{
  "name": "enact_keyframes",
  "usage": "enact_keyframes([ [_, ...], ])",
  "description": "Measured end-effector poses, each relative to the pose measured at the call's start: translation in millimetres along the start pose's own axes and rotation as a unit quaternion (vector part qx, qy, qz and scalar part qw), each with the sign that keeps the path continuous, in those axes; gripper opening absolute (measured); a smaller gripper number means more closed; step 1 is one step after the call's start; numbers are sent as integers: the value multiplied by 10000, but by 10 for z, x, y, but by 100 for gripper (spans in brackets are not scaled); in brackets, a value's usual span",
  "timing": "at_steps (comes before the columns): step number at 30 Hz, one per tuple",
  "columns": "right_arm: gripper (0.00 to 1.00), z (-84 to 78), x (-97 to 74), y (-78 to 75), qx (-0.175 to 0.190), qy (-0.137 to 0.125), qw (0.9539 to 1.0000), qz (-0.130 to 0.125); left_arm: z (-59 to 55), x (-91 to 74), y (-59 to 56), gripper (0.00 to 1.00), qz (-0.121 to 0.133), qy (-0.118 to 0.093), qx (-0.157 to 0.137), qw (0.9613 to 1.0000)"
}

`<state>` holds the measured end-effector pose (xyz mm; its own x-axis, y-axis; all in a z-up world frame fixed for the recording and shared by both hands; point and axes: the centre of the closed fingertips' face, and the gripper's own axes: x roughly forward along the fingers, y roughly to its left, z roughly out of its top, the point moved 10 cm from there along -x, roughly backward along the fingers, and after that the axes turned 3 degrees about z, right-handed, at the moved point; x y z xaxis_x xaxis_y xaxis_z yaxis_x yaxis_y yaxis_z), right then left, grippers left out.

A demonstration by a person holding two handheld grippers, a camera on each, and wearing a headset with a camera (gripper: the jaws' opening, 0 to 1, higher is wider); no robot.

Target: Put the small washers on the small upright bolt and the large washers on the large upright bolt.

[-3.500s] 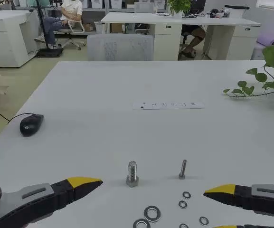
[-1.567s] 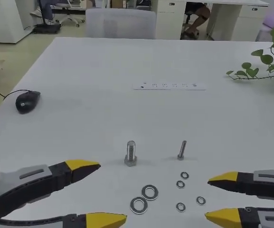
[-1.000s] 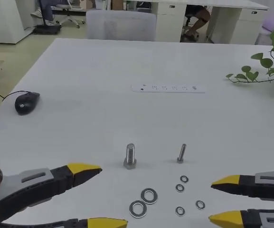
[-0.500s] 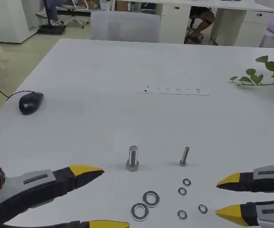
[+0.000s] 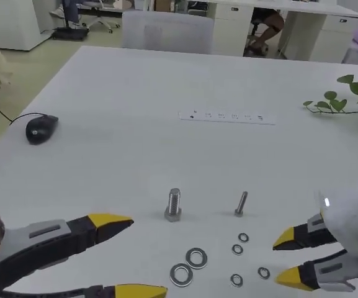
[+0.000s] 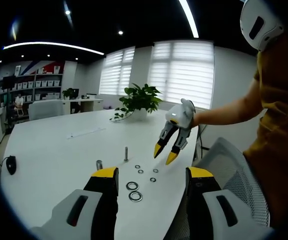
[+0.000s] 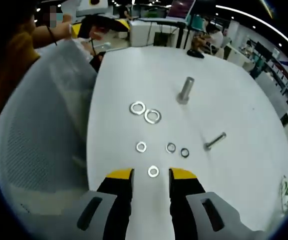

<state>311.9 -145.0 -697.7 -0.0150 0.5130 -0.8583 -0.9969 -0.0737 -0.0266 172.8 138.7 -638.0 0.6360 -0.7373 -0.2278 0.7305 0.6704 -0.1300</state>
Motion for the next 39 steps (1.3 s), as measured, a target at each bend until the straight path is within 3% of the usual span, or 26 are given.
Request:
enact_keyframes([
  [11, 24, 7, 229, -103, -419, 744, 9958, 342, -34, 12, 39, 53, 37, -36, -43, 10000],
  [15, 24, 2, 282, -130, -470, 846, 9944, 420, -31, 0, 45, 53, 83, -143, -105, 9998],
  [19, 24, -6, 333, -141, -561, 1040, 9917, 502, -49, -6, 45, 53, 98, -121, -115, 9998],
  [26, 23, -20, 387, -152, -641, 1206, 9888, 603, -77, -14, 46, 53, 134, -126, -156, 9997],
  [30, 22, -5, 386, -159, -608, 1167, 9891, 659, -88, -11, 45, 53, 146, -128, -171, 9997],
  [39, 21, 5, 388, -156, -887, 1266, 9854, 709, -96, 7, 35, 53, 143, -110, -172, 9997],
])
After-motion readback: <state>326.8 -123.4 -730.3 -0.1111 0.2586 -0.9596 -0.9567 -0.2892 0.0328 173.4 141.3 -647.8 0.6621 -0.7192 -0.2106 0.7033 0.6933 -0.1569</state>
